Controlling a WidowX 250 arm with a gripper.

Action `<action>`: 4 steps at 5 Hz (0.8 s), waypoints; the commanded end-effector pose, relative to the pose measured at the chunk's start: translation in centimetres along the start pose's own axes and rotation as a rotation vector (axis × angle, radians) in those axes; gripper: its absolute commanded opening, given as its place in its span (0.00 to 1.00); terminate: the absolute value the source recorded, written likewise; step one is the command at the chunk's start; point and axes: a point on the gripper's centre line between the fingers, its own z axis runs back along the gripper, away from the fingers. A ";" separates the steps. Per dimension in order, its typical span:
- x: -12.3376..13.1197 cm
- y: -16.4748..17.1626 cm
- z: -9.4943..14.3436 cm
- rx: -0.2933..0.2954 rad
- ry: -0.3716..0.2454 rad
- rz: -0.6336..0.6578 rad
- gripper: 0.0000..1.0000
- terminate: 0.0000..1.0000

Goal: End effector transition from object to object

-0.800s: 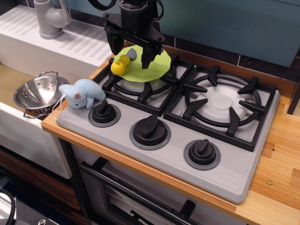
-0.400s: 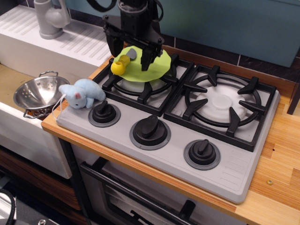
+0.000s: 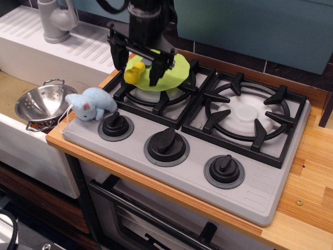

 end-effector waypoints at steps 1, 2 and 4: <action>0.5 0.6 3.2 0.015 -0.062 0.021 1.00 0.00; -0.2 1.8 3.8 0.038 -0.045 0.001 1.00 0.00; -3.8 5.6 3.9 0.074 -0.051 -0.048 1.00 0.00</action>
